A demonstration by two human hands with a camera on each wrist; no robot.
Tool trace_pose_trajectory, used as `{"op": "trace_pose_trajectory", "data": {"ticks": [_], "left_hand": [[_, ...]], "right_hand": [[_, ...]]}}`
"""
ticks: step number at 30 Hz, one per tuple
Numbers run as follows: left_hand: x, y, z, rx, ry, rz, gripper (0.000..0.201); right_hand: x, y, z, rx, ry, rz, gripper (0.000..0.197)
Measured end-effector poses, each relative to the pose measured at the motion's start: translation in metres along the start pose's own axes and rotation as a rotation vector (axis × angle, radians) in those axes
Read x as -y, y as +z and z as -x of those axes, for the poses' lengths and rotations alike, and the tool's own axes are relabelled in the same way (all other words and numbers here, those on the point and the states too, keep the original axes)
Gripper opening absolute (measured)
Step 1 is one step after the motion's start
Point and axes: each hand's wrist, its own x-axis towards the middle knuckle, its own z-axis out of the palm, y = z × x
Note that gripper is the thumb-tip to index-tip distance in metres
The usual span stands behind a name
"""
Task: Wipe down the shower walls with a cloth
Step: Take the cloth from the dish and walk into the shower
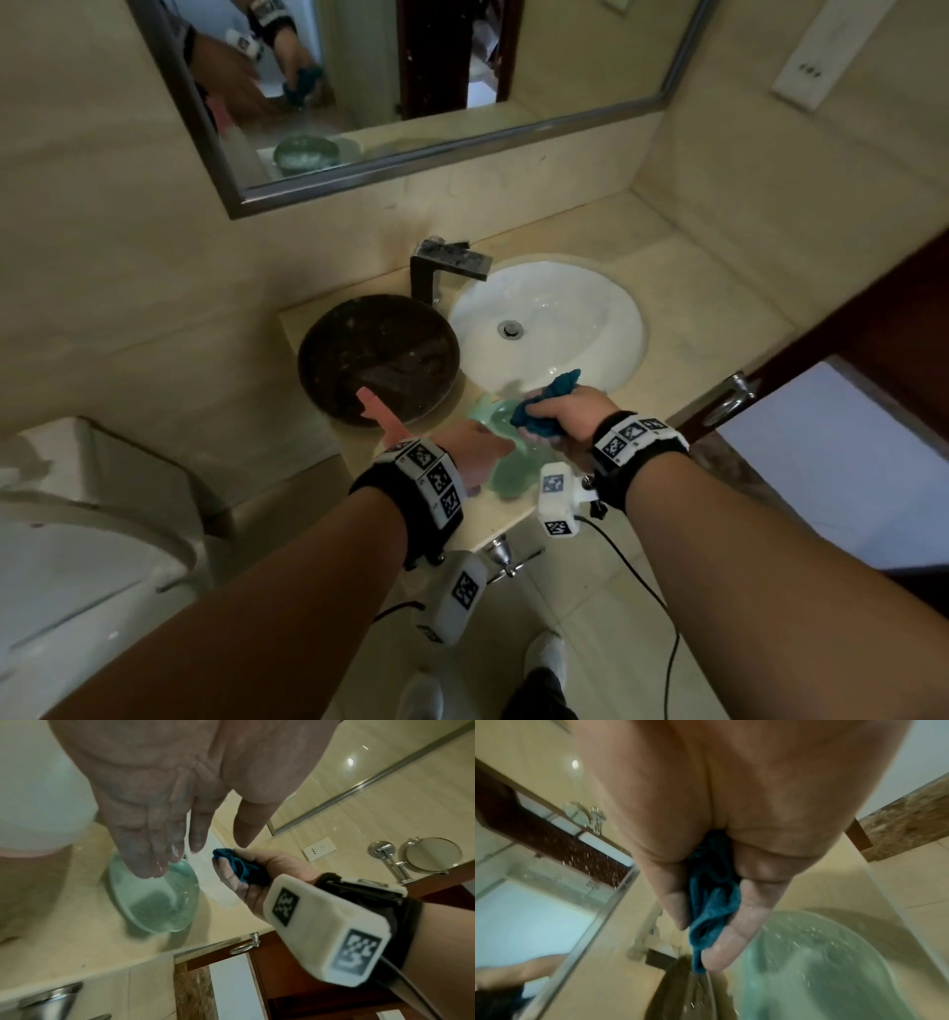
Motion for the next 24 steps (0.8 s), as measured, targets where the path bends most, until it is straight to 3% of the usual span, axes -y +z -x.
{"op": "trace_pose_trajectory", "data": {"ticks": [3, 7, 12, 15, 19, 24], "left_hand": [[-0.032, 0.009, 0.001, 0.099, 0.139, -0.093, 0.024], [-0.097, 0.042, 0.015, 0.2, 0.253, -0.116, 0.016], [-0.182, 0.151, 0.072, 0.475, 0.386, -0.148, 0.02], [-0.207, 0.231, 0.114, 0.593, 0.456, -0.224, 0.019], [-0.207, 0.335, 0.179, 0.765, 0.58, -0.407, 0.017], [-0.172, 0.456, 0.251, 1.014, 0.619, -0.577, 0.016]], "right_hand": [[0.032, -0.031, 0.046, -0.011, -0.052, -0.244, 0.009], [0.062, -0.101, 0.117, -0.105, -0.142, -0.452, 0.007], [0.054, -0.225, 0.245, -0.419, -0.302, -0.639, 0.006], [0.015, -0.286, 0.327, -0.636, -0.333, -0.675, 0.006], [-0.072, -0.339, 0.43, -0.88, -0.299, -0.821, 0.01], [-0.199, -0.363, 0.528, -1.198, -0.111, -0.811, 0.015]]}}
